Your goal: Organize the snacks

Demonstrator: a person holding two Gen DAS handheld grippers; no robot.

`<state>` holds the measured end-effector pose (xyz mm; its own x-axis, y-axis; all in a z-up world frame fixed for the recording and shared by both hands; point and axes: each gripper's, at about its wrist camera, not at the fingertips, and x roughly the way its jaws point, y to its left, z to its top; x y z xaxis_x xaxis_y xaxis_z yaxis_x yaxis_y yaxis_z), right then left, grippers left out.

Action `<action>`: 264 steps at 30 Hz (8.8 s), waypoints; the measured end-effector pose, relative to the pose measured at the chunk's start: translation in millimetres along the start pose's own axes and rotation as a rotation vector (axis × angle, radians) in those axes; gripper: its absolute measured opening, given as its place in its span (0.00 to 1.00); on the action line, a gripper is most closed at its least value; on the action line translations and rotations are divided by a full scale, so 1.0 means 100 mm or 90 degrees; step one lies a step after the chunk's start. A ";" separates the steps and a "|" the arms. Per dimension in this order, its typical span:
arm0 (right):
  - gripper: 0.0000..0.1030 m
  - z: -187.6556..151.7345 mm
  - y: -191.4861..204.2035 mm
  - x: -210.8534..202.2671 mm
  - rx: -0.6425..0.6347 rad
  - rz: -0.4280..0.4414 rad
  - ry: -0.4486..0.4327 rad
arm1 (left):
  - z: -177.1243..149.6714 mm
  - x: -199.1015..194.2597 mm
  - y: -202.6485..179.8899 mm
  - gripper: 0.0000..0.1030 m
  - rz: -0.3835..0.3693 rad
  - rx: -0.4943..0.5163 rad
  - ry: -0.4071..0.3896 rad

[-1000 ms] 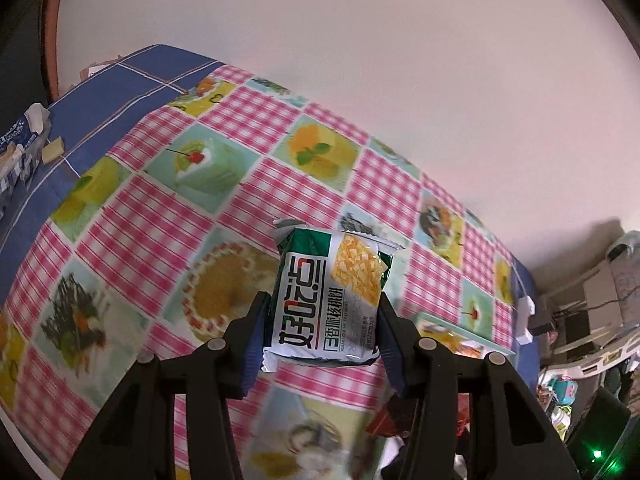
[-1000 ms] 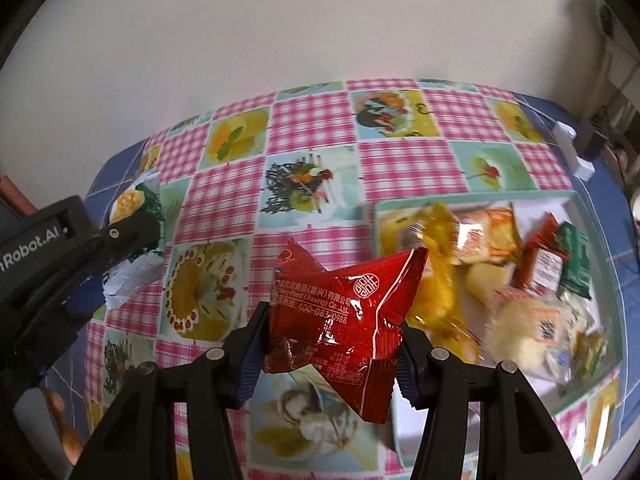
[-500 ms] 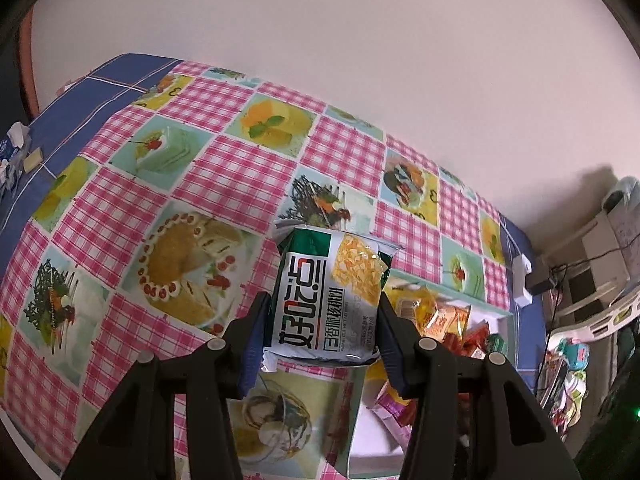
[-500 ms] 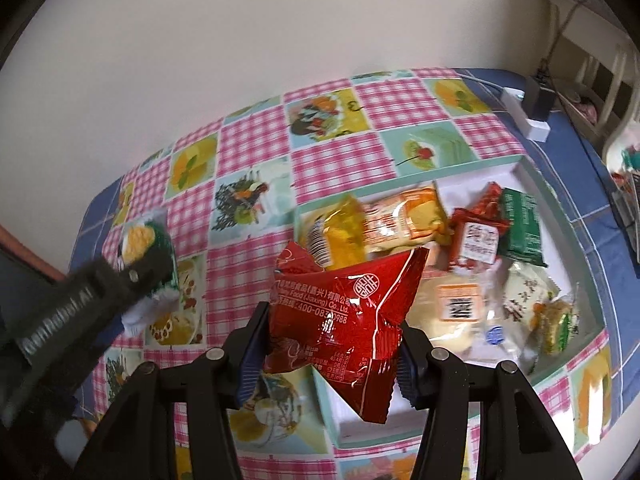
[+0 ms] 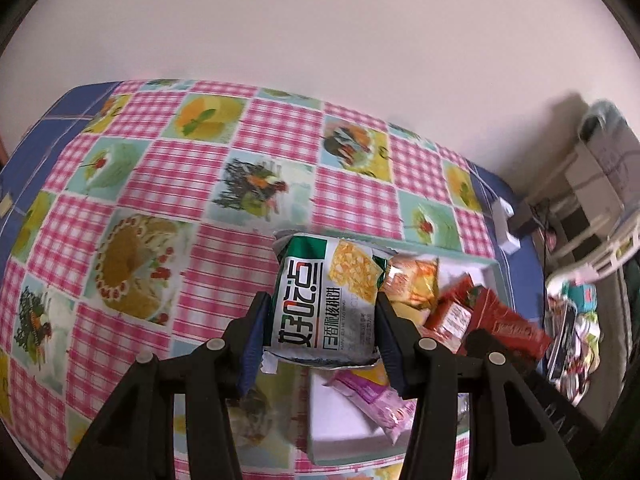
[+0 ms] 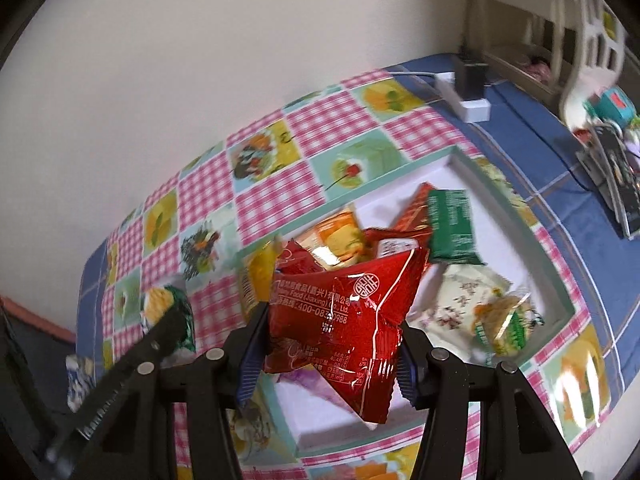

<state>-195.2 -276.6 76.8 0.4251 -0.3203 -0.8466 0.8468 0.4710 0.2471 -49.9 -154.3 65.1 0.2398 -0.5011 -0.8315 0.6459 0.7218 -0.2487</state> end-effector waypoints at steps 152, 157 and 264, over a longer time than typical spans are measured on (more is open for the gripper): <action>1.00 -0.89 0.23 0.06 -0.177 -0.061 0.049 | -0.70 -0.41 0.77 1.00 0.255 -0.011 0.069; 1.00 -0.90 0.24 0.07 -0.173 -0.062 0.051 | -0.69 -0.42 0.76 1.00 0.252 -0.010 0.069; 1.00 -0.93 0.23 0.12 -0.168 -0.066 0.065 | -0.69 -0.39 0.80 1.00 0.256 -0.011 0.081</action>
<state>-200.1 -192.9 28.6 0.2955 -0.2991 -0.9073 0.7659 0.6418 0.0378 -58.0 -43.9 43.4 0.3776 -0.1160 -0.9187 0.5066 0.8563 0.1002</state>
